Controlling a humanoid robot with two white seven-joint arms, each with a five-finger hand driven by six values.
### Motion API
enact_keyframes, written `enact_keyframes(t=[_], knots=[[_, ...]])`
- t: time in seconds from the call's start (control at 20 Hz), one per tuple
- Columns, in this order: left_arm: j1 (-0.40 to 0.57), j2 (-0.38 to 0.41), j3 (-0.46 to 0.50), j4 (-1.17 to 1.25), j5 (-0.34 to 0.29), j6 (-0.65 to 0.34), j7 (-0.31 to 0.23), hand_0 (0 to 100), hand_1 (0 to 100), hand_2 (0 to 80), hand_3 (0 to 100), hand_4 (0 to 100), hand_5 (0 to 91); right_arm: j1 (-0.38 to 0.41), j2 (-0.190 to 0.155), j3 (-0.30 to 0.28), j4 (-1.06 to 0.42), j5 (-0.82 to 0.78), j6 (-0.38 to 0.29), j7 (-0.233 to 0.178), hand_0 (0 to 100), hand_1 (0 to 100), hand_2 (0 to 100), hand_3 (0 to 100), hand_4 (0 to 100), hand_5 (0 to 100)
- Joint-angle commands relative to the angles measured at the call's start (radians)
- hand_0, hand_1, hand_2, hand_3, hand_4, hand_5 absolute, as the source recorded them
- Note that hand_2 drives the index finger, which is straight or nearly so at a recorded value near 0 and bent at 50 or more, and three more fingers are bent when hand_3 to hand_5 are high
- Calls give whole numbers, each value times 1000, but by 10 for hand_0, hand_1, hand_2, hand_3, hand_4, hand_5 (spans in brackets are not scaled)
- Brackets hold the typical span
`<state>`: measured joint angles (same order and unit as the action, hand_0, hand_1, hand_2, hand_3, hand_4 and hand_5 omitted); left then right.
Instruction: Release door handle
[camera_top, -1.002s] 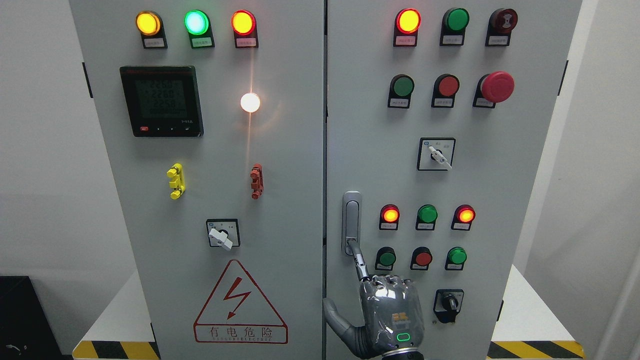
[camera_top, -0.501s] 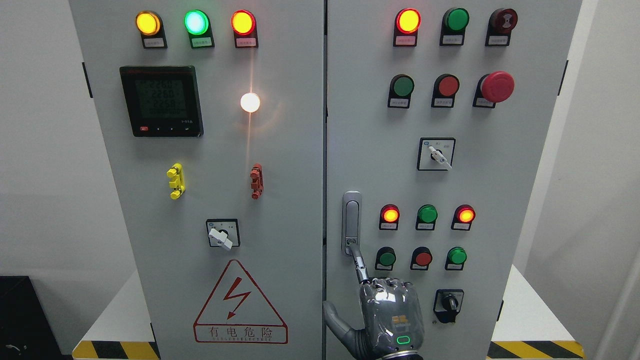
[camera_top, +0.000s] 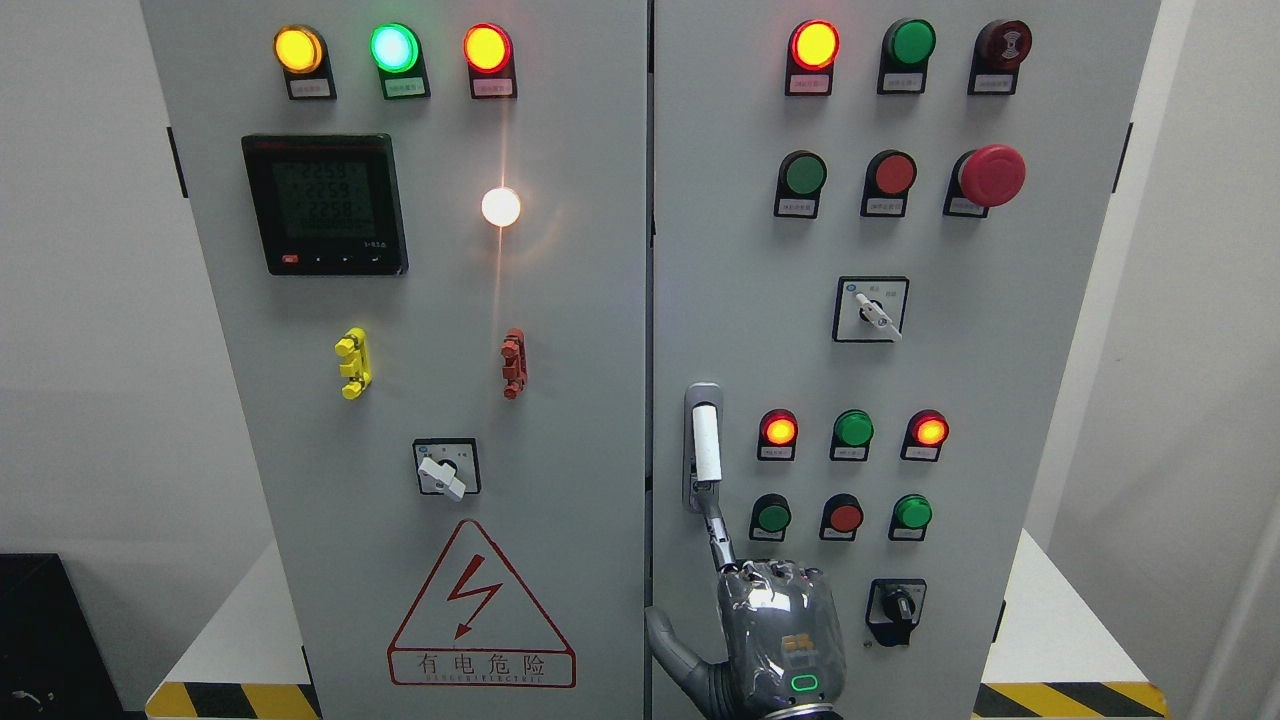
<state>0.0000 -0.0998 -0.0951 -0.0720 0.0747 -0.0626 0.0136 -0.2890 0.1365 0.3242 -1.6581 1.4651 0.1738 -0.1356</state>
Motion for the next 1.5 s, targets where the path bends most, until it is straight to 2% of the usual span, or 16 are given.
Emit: enact_keyframes(t=[0.0, 1.45], knots=[[17, 0, 0, 0, 0, 0, 0, 120, 556, 0, 0, 0, 0, 4, 0, 3, 17, 0, 18, 7, 272, 204, 112, 1000, 1000, 1000], [17, 0, 0, 0, 0, 0, 0, 120, 556, 0, 0, 0, 0, -1, -3, 6, -14, 1, 18, 5, 275, 214, 112, 1000, 999, 1000]])
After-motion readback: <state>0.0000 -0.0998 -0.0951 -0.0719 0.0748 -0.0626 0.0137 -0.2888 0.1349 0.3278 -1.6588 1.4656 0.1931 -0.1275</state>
